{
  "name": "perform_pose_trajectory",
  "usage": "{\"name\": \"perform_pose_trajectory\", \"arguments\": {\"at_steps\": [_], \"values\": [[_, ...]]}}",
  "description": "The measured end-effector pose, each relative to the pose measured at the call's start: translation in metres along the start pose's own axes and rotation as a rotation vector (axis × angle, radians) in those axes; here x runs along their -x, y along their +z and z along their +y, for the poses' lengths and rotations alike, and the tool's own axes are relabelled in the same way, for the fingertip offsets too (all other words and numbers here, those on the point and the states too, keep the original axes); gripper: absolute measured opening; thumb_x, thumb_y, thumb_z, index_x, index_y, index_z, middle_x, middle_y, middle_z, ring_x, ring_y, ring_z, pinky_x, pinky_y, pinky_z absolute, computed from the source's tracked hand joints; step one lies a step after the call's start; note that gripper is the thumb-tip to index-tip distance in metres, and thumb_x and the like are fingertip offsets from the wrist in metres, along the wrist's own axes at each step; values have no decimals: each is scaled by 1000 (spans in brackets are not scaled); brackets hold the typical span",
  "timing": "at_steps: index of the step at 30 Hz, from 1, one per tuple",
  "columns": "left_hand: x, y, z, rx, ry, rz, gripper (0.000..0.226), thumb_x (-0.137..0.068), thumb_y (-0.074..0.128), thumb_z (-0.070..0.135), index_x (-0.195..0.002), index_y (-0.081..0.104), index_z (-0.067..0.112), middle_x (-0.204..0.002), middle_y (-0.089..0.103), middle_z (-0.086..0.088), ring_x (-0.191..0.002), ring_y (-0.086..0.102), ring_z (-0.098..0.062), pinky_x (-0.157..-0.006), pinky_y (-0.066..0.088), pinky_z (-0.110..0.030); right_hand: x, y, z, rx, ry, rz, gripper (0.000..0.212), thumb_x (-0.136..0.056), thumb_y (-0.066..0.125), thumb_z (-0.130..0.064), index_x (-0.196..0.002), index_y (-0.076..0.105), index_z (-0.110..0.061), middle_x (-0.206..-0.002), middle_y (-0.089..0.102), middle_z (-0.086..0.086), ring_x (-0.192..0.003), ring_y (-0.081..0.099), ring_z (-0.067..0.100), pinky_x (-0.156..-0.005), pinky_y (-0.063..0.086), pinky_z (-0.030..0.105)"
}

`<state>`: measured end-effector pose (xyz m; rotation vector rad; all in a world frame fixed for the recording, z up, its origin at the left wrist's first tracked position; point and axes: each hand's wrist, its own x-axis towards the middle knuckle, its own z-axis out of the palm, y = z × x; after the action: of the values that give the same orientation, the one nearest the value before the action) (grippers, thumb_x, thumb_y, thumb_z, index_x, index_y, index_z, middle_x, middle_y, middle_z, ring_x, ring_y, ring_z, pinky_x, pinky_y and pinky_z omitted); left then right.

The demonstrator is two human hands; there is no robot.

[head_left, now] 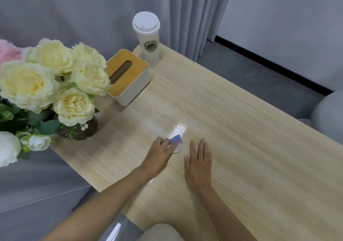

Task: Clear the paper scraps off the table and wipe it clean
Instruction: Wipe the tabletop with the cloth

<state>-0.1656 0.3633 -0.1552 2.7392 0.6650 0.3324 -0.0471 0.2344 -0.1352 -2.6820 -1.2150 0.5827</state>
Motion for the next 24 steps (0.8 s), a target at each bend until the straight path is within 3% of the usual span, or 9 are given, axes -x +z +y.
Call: {"name": "perform_pose_trajectory", "arguments": {"at_steps": [3,5,8,9,12,15,17,21,24], "values": [[-16,-13,-34,-19,237,-47,63,-69,65,-6,-128,55,16,-102,54,-6,-81,44,-23,-67,41,-32,1,1,7,4,-37,20,57,-100,3,-45,-152,9,-21,-158,6,16,-146,0,24,-119,5,39],[-40,-25,-63,-14,20,46,59,-74,66,-7,-126,55,19,-100,58,-11,-82,49,-30,-68,40,-37,1,0,9,24,-73,13,57,-99,4,-46,-152,4,-24,-159,-2,13,-146,-9,21,-117,-4,35],[-76,-24,-61,33,-566,170,59,-74,57,-13,-127,55,13,-107,54,-19,-93,46,-37,-76,44,-44,1,1,9,24,-55,15,56,-100,6,-44,-152,8,-22,-159,4,15,-146,-3,23,-116,1,38],[-81,-21,-44,42,-611,176,61,-73,56,-14,-129,53,11,-108,54,-18,-92,45,-36,-75,43,-42,1,1,9,23,-46,12,56,-101,6,-44,-152,10,-22,-158,7,15,-146,-1,24,-116,3,39],[-67,-1,-2,2,-138,30,73,-63,67,-14,-129,51,13,-105,58,-10,-76,47,-28,-62,46,-37,1,1,7,9,-41,22,55,-101,9,-42,-151,14,-21,-157,12,16,-146,4,25,-115,7,39],[-71,-7,-34,-22,284,-116,73,-67,70,-7,-132,47,17,-116,61,-6,-77,51,-27,-65,47,-37,-5,-2,8,-26,16,33,57,-98,10,-45,-151,11,-23,-159,0,13,-146,-5,22,-117,-4,37],[-95,-13,-67,-63,159,-31,67,-70,72,-6,-129,49,19,-111,61,-6,-78,49,-27,-65,43,-37,-16,-10,10,-67,75,39,61,-95,3,-50,-151,1,-27,-157,-16,9,-144,-20,17,-115,-16,34],[-132,-21,-59,29,-517,137,58,-71,59,-15,-122,59,12,-110,55,-16,-92,47,-36,-75,46,-44,-41,-26,16,-101,114,57,65,-90,-5,-53,-151,-4,-29,-156,-23,6,-142,-26,16,-116,-16,35],[-119,0,-10,50,-145,31,65,-67,65,-13,-127,56,12,-109,58,-12,-82,46,-30,-65,45,-39,-61,-34,23,-105,156,76,70,-88,-6,-53,-152,1,-26,-157,-18,9,-144,-20,20,-117,-10,38]]}}
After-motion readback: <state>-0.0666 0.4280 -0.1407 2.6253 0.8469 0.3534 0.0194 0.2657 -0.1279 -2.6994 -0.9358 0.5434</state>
